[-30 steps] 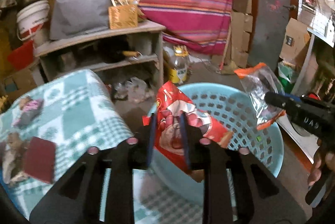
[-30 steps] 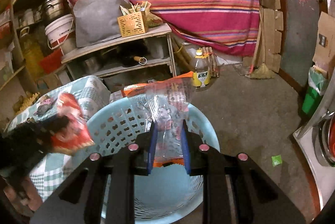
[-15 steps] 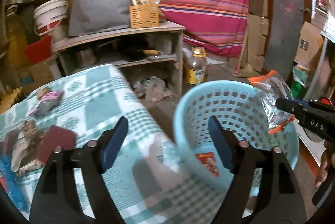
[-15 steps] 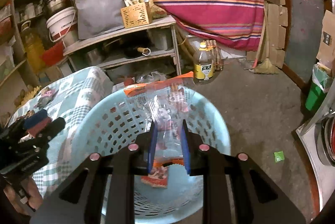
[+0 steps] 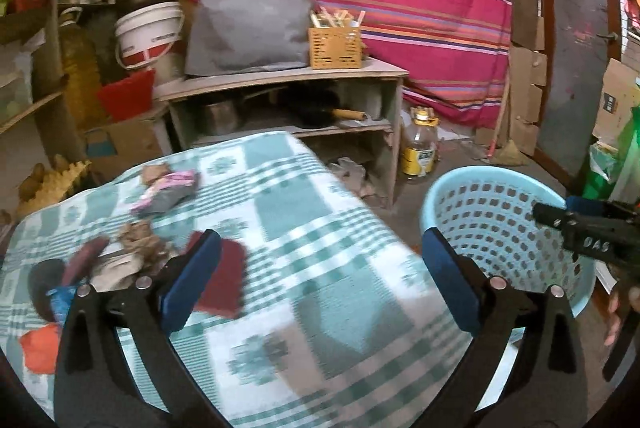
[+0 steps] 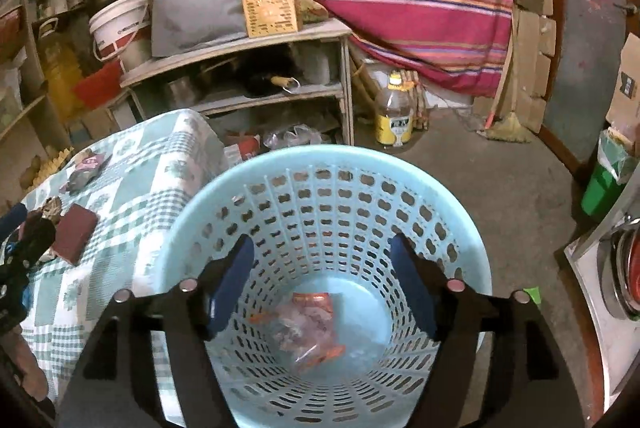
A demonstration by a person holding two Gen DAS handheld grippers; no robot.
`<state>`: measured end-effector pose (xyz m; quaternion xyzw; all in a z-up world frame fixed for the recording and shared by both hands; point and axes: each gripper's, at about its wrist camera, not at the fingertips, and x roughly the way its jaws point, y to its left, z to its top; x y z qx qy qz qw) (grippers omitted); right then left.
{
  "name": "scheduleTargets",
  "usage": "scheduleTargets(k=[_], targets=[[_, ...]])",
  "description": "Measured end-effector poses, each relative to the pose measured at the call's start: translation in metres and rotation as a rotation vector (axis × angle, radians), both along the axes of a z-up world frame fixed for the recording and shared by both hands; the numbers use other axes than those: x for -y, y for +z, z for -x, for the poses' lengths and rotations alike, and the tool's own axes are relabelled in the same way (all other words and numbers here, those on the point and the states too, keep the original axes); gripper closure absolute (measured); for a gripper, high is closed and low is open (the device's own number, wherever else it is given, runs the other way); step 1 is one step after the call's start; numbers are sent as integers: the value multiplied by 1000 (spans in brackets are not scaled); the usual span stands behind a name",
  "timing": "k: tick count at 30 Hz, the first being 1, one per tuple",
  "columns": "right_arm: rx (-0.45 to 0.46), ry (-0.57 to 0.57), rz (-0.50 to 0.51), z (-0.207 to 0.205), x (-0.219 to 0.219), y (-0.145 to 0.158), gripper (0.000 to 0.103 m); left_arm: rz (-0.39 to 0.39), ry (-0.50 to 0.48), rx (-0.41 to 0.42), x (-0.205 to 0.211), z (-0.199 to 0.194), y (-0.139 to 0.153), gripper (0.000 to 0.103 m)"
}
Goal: Collect trash
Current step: 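Grasp the blue plastic bag with the left tool while the right tool grasps the maroon pad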
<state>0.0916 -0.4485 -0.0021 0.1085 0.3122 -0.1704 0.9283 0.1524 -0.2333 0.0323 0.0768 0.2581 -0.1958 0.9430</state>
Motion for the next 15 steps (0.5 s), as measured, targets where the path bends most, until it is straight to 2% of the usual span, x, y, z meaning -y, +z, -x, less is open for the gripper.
scheduleTargets(k=[2,6,8,11,15], targets=[[28,20,16,2,-14,7,24,2,24,3,-17,1,2,6],[86,88,32,3,-46,19,21,-10,86,24,-62,3,4,6],[111,125,33,2,-65,22,15,-11,121,27,-85,3,4,6],[129,177,25,-7,-95,24,13,-14,182,17,-123,1,-2,5],[112,215,46,-23,-129,18,13,-55,270,-12,-167,-8,-20,5]])
